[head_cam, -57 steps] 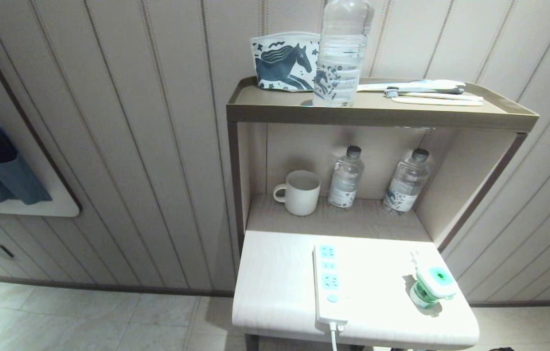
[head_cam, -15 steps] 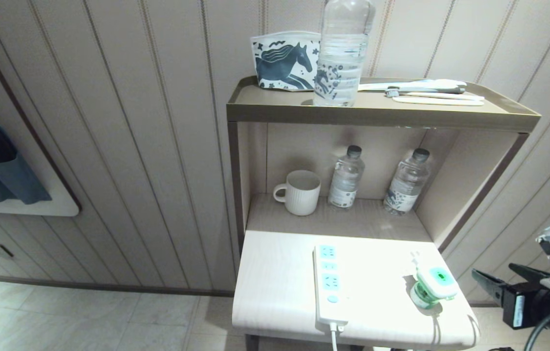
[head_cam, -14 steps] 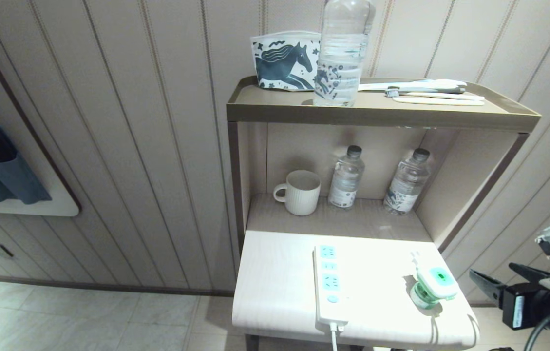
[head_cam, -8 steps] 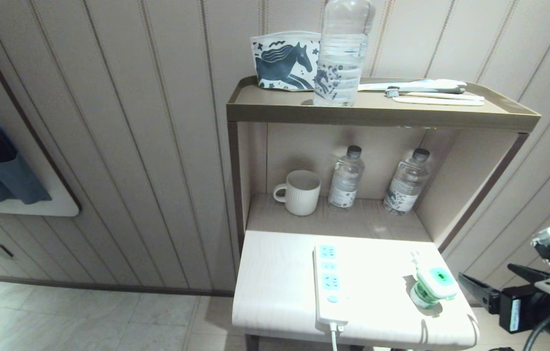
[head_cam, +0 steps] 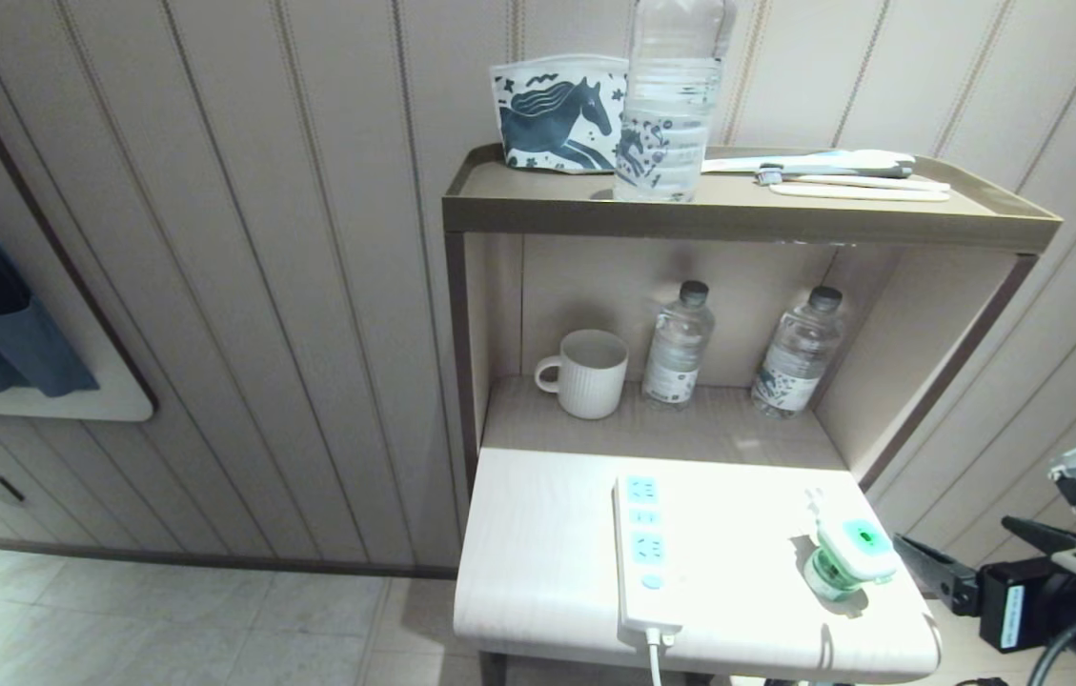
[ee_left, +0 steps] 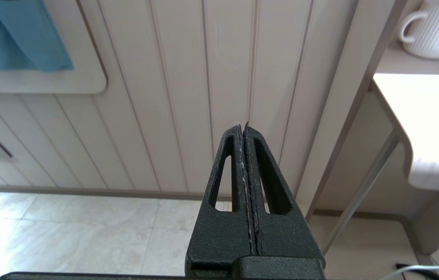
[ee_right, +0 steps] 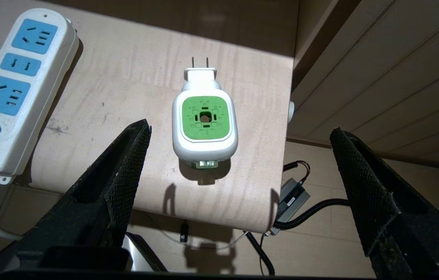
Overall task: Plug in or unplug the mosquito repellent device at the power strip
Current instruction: Pick up the mosquito repellent liquid
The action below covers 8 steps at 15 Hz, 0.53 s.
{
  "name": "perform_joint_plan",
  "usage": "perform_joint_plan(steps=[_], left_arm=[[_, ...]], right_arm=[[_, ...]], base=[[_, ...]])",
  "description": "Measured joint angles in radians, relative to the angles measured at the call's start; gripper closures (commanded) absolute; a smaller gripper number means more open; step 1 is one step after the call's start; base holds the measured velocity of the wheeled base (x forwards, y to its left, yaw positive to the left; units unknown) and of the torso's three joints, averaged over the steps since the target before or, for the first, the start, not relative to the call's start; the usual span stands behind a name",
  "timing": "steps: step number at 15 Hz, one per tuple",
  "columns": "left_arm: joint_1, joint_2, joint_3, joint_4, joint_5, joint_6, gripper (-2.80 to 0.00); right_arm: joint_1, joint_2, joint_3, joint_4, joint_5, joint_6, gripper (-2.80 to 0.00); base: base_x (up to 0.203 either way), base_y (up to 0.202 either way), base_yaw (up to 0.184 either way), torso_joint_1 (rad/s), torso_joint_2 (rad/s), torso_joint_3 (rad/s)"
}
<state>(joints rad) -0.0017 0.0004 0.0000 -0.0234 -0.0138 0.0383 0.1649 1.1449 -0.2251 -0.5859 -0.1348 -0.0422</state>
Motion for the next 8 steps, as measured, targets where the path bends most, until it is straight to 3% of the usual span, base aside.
perform_joint_plan(steps=[8], left_arm=[[0.000,0.000,0.000,0.001,0.000,0.000,0.00]], right_arm=[[-0.001,-0.075,0.011,0.002,-0.003,0.005,-2.80]], base=[[0.000,0.000,0.000,-0.217,0.50,0.279]])
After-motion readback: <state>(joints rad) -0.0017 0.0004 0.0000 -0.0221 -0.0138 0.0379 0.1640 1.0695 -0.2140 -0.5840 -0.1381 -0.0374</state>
